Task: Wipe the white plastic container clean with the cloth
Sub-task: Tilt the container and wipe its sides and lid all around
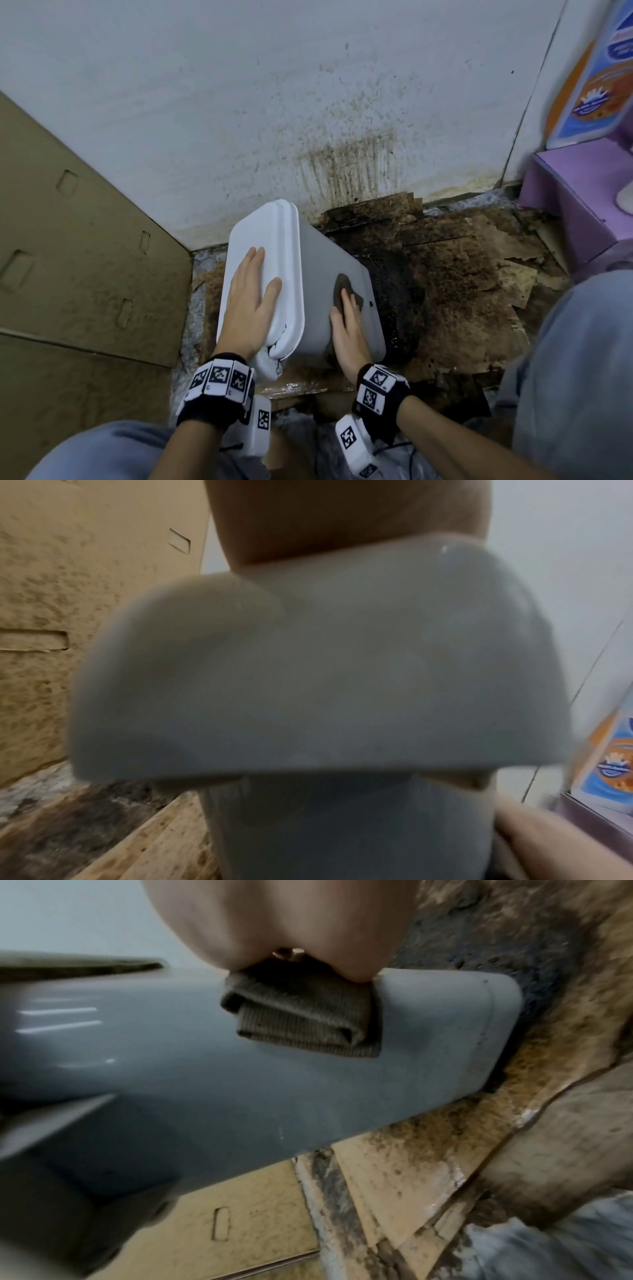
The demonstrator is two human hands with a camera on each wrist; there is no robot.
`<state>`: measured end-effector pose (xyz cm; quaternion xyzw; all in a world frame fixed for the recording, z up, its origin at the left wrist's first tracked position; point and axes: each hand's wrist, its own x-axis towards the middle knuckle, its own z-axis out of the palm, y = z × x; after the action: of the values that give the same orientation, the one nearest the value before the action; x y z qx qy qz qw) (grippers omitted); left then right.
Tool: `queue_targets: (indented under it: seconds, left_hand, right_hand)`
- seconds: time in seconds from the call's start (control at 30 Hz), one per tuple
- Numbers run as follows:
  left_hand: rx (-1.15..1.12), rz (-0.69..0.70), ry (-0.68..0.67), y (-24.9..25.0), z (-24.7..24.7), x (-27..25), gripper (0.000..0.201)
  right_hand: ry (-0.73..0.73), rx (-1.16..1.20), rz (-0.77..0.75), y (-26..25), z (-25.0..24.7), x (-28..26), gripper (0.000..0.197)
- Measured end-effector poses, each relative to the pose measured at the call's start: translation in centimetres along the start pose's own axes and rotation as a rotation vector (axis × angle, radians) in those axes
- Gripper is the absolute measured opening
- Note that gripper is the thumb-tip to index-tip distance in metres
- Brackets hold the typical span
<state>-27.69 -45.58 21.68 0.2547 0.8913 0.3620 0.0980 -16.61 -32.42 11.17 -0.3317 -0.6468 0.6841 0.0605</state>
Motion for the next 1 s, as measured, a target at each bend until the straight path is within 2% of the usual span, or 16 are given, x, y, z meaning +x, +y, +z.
queue_targets:
  seconds: [0.1,0.23,0.47,0.57,0.7,0.83,0.9,1.0]
  left_hand:
    - [0.003,0.002,0.004,0.0,0.1,0.1,0.070]
    - [0.045,0.026,0.008,0.3,0.5,0.3,0.080]
    - [0.121,0.052,0.005,2.1,1.5,0.5,0.076]
    - [0.162,0.052,0.007,3.2,2.4,0.6,0.069]
    - [0.213,0.062,-0.009,4.9,3.8,0.6,0.069]
    - [0.289,0.081,-0.045,6.7,5.3,0.6,0.065]
    - [0.178,0.061,-0.053,7.8,5.5,0.5,0.062]
    - [-0.123,0.020,-0.085,8.9,5.4,0.2,0.060]
  right_hand:
    - [0.004,0.088,-0.097,-1.7,0.5,-0.8,0.049]
    - [0.008,0.094,-0.200,-4.1,0.8,-1.8,0.046]
    - [0.040,0.255,-0.259,-9.4,-1.9,-1.4,0.045]
    - [-0.039,0.141,-0.331,-10.6,-3.1,-1.6,0.046]
    - [-0.088,-0.143,-0.372,-11.1,-4.5,-1.6,0.051]
    - [-0.089,-0.249,-0.333,-11.5,-6.3,-1.4,0.054]
    - [-0.107,-0.277,-0.313,-11.5,-7.2,-1.5,0.056]
    - [-0.137,-0.332,-0.292,-11.4,-8.5,-1.6,0.064]
